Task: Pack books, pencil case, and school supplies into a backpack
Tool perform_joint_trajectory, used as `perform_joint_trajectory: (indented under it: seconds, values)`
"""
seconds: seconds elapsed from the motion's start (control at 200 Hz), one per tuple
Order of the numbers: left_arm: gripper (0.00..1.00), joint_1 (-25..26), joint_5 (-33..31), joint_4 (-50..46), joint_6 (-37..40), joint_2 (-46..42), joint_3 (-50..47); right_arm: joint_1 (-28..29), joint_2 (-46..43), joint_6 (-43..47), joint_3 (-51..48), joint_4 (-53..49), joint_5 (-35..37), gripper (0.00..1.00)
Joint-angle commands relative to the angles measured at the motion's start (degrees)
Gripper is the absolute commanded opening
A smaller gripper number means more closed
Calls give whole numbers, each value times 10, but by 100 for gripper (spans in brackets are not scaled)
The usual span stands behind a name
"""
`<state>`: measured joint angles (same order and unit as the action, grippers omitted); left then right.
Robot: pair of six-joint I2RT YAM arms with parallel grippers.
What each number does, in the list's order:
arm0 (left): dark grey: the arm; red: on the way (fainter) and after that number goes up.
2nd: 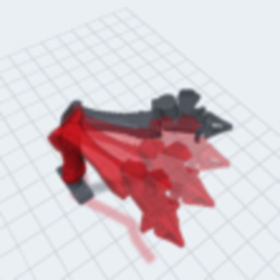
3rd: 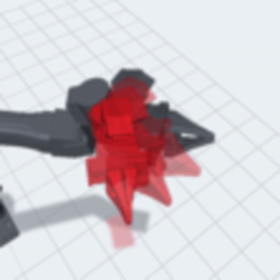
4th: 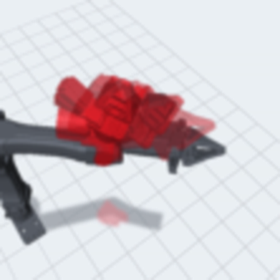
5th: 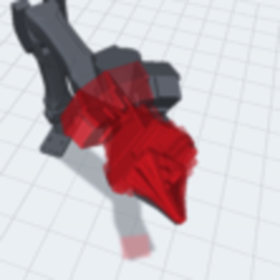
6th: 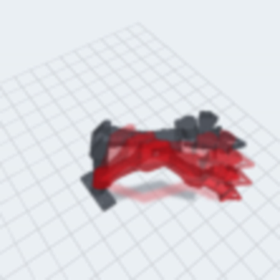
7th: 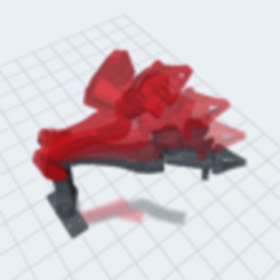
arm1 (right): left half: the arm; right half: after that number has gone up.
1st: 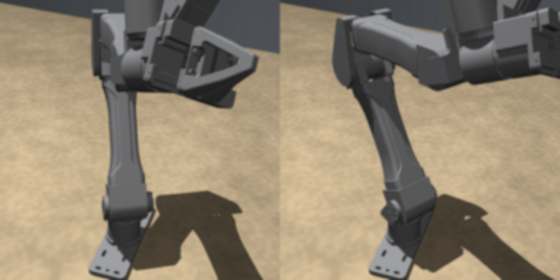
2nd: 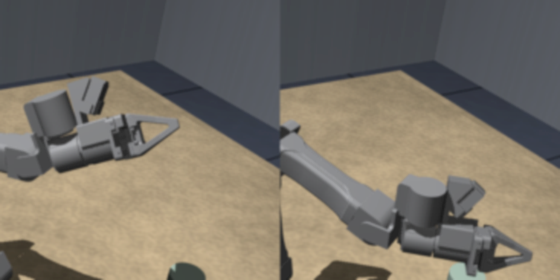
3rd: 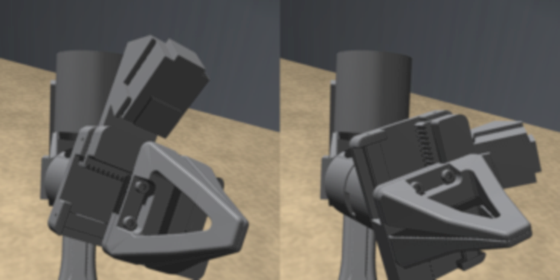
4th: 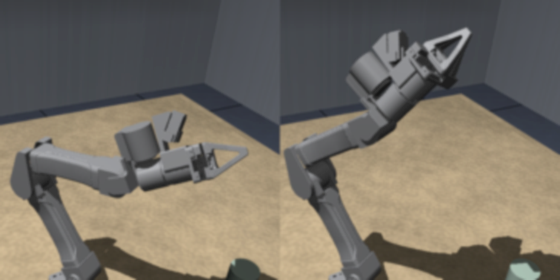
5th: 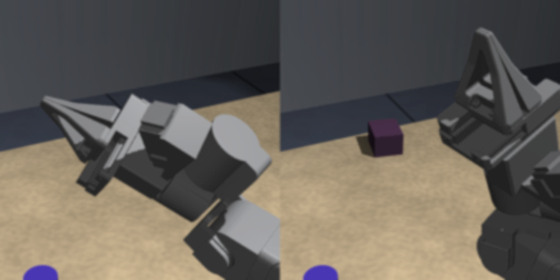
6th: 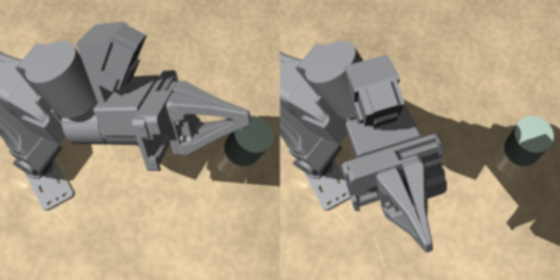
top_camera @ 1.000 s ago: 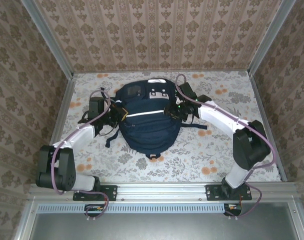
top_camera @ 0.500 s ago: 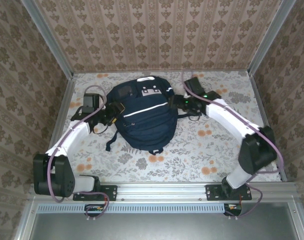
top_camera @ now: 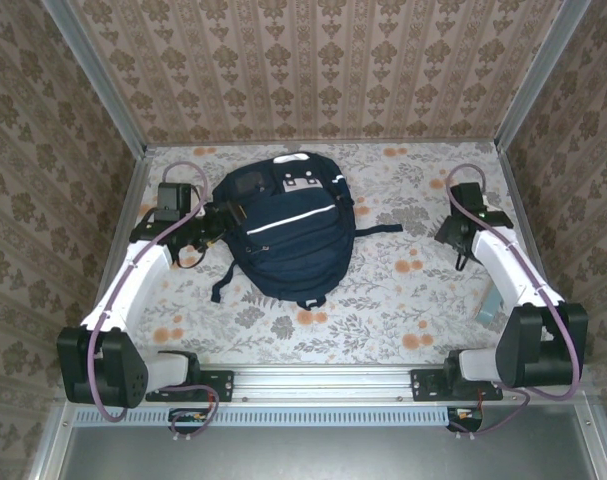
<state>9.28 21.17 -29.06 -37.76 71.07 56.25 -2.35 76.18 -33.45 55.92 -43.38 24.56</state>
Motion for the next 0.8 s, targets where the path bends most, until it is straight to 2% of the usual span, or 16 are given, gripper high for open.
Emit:
perform_joint_trajectory:
  seconds: [0.0,0.065,0.16,0.275,0.35,0.445,0.6,0.7,0.795]
  values:
    - [87,-1,2,-16,37,-8,28,-26,-15,-28,-23,-29,61,100]
    - [88,1,3,-19,40,-8,34,-41,-16,-43,-36,-36,83,100]
    - [88,5,3,-22,42,-6,41,-73,-19,-46,-62,-24,78,100]
    - [89,14,4,-23,47,1,52,-113,-8,-29,-87,7,28,99]
    - [89,24,0,-27,51,7,63,-128,6,-17,-94,24,-3,95]
    - [89,38,-8,-36,59,15,77,-135,24,-13,-93,26,-12,90]
    - [90,62,-16,-43,69,24,94,-138,39,-7,-91,30,-16,76]
    - [90,78,-17,-52,77,32,107,-142,57,-10,-88,24,-14,76]
    - [90,85,-18,-52,79,35,110,-144,59,-17,-87,15,3,79]
